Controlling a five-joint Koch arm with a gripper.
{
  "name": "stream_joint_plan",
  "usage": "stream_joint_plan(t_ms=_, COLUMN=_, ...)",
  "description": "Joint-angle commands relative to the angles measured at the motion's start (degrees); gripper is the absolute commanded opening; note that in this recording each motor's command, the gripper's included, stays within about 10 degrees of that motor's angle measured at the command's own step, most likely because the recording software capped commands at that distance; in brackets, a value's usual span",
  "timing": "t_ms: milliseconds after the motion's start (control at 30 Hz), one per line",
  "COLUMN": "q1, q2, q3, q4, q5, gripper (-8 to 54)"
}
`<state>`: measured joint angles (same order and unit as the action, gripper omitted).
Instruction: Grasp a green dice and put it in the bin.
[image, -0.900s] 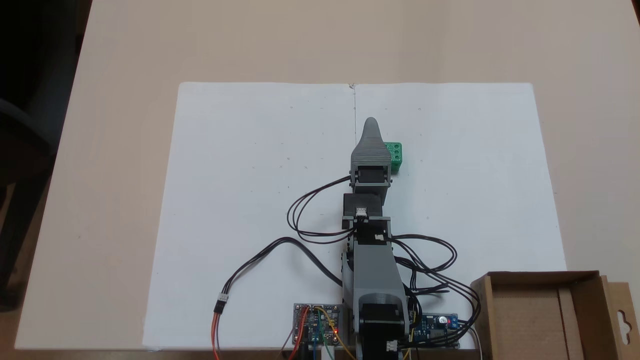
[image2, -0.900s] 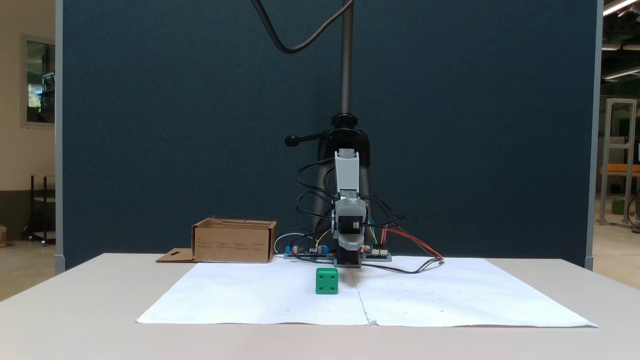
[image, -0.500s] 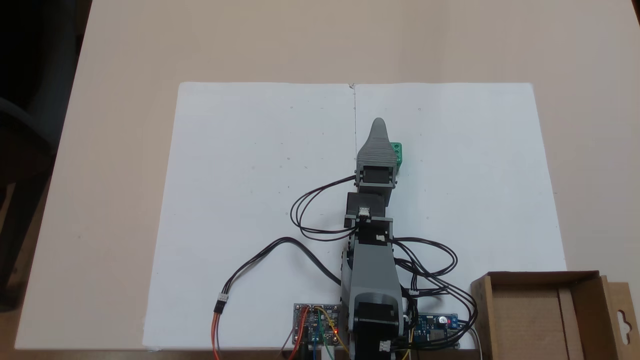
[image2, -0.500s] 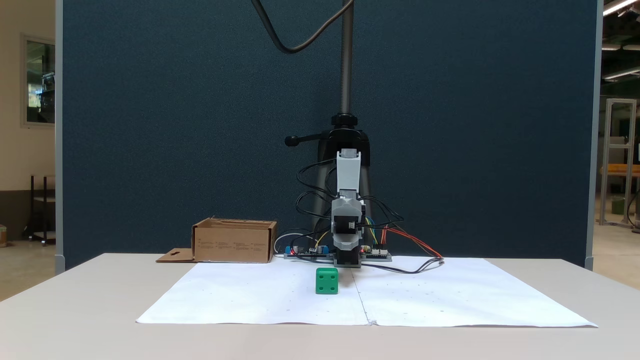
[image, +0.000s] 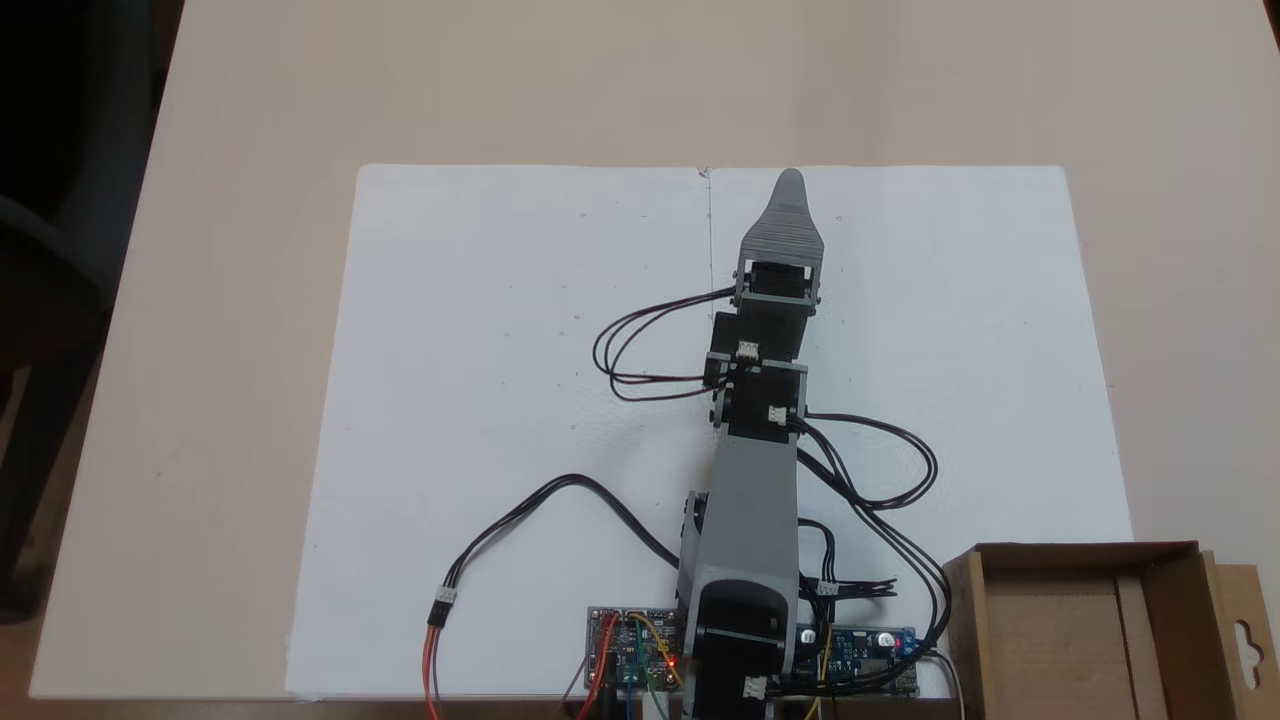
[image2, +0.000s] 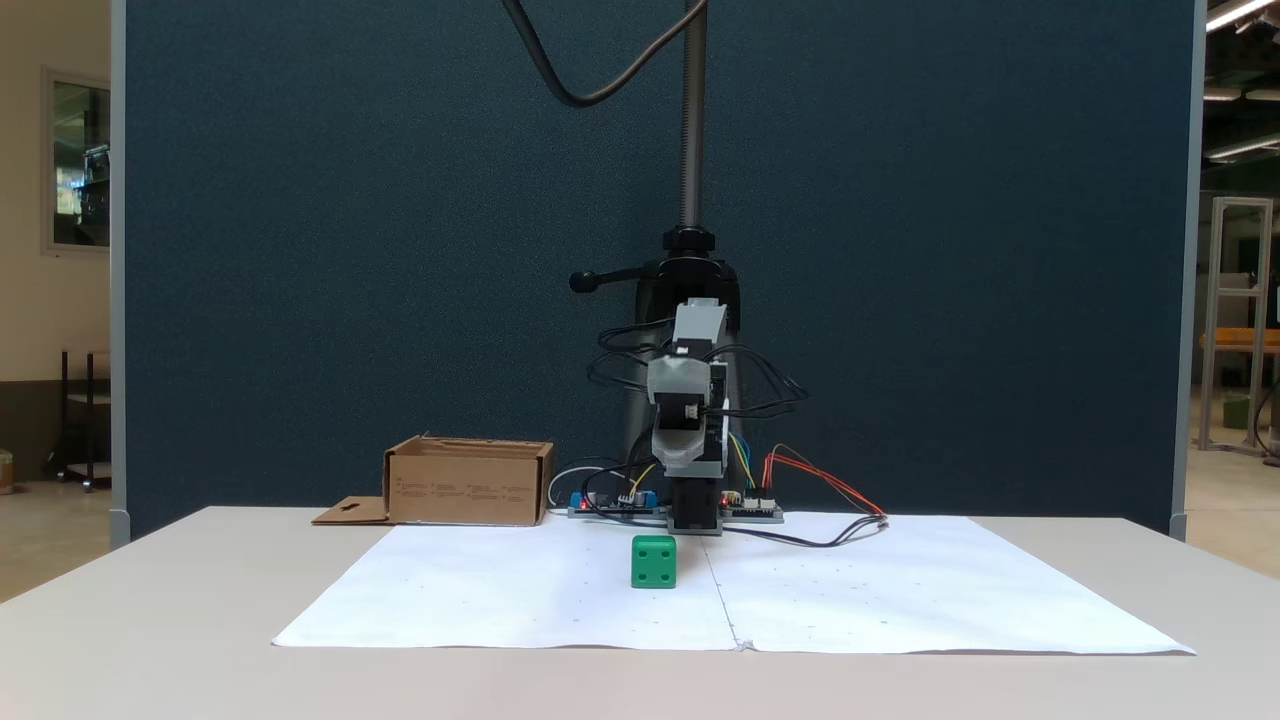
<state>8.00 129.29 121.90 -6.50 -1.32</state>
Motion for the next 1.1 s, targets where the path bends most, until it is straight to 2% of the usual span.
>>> stream_joint_plan(t_ms=0, q1=0.44, q2=6.42, q3=-7.73, q4=9.12, q5=-4.22, gripper=42.1)
stream_joint_plan(t_ms=300, q1=1.58, q2=6.15, q3=-26.98, q4=43.93, q5=-4.22, gripper=43.7)
stream_joint_plan(t_ms=567, q1=2.9, q2=5.36, q3=-32.52, q4=68.97, q5=-4.22, gripper=43.1)
stream_joint_plan(t_ms=633, q1=3.16, q2=2.9, q3=-34.8, q4=75.3, q5=-4.22, gripper=43.0)
stream_joint_plan(t_ms=767, q1=3.69, q2=-7.91, q3=-47.37, q4=92.27, q5=-4.13, gripper=43.0)
stream_joint_plan(t_ms=900, q1=4.13, q2=-13.36, q3=-53.7, q4=97.38, q5=-4.22, gripper=43.0)
stream_joint_plan(t_ms=1067, q1=4.48, q2=-15.82, q3=-53.96, q4=97.91, q5=-4.13, gripper=43.1)
